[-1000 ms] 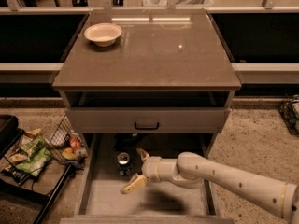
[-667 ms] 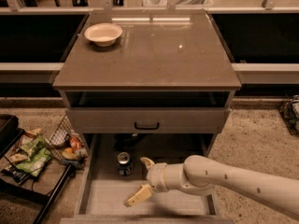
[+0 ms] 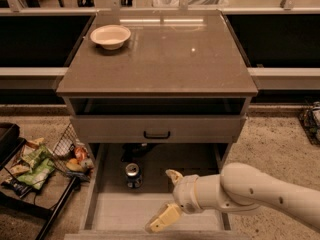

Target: Place pepsi can into middle drawer

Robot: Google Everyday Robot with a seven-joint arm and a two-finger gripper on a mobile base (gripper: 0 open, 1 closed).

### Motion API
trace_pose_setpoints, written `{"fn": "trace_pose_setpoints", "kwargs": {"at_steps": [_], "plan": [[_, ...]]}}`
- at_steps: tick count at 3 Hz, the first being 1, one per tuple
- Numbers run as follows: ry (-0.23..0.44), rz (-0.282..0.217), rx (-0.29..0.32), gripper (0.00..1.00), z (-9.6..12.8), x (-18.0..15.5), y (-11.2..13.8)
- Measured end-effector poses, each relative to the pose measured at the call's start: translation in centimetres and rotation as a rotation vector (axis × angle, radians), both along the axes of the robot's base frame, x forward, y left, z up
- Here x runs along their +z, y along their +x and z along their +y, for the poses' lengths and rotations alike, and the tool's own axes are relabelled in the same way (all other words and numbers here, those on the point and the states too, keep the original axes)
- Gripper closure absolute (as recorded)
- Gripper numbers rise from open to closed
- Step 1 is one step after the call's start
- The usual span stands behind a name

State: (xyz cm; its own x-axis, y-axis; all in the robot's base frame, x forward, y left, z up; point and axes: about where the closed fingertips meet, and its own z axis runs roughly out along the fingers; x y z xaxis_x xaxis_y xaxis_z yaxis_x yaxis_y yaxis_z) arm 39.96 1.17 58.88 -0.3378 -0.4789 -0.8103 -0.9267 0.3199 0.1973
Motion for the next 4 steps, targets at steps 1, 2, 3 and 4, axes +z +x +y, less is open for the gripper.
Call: {"fn": "trace_pose_setpoints", "kwargs": {"at_steps": [1, 2, 3, 4], "plan": [[-0.064, -0.095, -0.074, 0.00, -4.1, 5.6, 1.7], [-0.077, -0.200, -0.162, 0.00, -8.6, 10.3, 4.3], [-0.077, -0.200, -0.162, 0.00, -8.6, 10.4, 4.3], [-0.112, -0.215, -0.226, 0.00, -11.4, 11.8, 5.2]]}}
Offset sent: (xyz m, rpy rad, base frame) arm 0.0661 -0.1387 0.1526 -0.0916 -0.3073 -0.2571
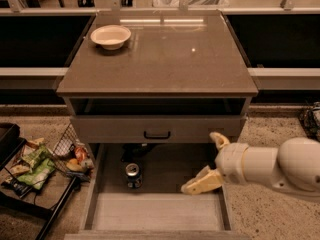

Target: Place pepsi can into middle drawer

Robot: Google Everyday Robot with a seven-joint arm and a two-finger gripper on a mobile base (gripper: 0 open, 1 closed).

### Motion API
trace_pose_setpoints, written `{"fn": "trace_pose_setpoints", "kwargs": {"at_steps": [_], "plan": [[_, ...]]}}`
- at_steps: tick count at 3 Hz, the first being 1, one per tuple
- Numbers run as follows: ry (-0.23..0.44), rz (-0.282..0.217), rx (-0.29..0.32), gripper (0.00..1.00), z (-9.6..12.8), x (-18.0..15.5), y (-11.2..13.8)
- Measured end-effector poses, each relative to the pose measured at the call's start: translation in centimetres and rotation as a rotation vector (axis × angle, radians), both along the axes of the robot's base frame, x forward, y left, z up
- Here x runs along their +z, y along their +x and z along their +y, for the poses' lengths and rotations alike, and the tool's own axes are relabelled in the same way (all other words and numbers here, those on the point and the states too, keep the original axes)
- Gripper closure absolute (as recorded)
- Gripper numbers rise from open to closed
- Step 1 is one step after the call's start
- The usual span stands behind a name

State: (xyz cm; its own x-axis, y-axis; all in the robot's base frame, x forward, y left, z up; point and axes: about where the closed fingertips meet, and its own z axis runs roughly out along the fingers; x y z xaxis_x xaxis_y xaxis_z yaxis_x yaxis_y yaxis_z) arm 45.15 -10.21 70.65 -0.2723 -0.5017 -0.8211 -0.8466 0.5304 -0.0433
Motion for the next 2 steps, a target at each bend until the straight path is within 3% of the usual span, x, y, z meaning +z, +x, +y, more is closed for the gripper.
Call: {"fn": "trace_pose_setpoints", "kwargs": {"at_steps": [2], "plan": [[-0.201, -0.076, -0.038, 0.00, -8.3, 8.6, 2.2]]}}
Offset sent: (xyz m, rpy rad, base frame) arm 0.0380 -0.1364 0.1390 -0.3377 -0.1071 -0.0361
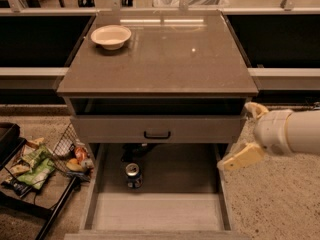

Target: Place pepsi can into middle drawer

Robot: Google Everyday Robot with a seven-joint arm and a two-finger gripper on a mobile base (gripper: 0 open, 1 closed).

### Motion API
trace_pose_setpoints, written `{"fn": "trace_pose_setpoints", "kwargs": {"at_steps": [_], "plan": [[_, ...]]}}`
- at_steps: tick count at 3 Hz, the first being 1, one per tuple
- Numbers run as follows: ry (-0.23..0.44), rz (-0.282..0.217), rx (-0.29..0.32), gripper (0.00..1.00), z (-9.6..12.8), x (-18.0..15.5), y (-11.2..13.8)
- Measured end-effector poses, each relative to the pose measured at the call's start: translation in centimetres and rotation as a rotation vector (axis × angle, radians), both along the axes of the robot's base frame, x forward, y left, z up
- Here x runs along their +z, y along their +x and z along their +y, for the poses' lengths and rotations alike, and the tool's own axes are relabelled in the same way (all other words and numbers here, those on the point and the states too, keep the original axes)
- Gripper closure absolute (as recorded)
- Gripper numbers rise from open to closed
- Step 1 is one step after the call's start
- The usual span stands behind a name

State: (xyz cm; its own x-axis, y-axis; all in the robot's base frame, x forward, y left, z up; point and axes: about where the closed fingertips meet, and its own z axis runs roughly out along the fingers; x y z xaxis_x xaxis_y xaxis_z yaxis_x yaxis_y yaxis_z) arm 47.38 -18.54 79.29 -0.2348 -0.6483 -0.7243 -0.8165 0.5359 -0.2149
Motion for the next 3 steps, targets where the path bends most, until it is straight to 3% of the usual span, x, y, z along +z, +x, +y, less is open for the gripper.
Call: {"fn": "trace_pose_setpoints", "kwargs": {"at_steps": [1, 2, 3], "plan": [[-0.096, -0.014, 0.012, 0.00, -2.0, 3.2, 1.0], [-0.199, -0.007, 0.025, 0.00, -2.7, 5.7, 1.1], [-0.345, 0.031, 0.022, 0.00, -2.3, 7.6, 0.0]]}}
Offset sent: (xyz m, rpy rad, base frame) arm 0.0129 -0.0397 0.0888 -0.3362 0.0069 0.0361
